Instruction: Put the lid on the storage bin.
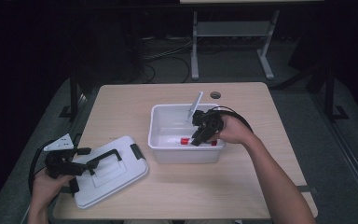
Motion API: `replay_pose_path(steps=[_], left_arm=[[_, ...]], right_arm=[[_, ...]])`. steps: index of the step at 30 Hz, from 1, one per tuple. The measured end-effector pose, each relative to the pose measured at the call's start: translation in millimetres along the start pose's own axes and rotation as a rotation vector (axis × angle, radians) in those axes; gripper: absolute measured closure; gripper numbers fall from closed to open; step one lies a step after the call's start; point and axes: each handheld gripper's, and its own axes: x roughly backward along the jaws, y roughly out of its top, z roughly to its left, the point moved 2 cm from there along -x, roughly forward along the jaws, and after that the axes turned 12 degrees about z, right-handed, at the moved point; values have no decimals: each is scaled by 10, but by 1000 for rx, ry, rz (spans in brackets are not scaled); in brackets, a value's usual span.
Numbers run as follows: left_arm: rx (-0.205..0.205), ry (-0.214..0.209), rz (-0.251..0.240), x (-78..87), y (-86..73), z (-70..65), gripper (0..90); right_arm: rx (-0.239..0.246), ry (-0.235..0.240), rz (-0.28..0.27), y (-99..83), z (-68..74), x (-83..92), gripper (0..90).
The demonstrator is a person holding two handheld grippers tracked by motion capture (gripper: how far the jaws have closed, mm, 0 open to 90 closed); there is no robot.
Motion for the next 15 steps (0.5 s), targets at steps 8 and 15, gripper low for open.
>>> replay_pose_path(steps=[8, 15], left_arm=[[2, -1, -3, 4, 1, -2, 292], [2, -1, -4, 8, 1, -1, 292]], right_arm=[[-20, -7, -11, -24, -15, 8, 632], [-30, -19, -14, -43, 16, 71, 618]])
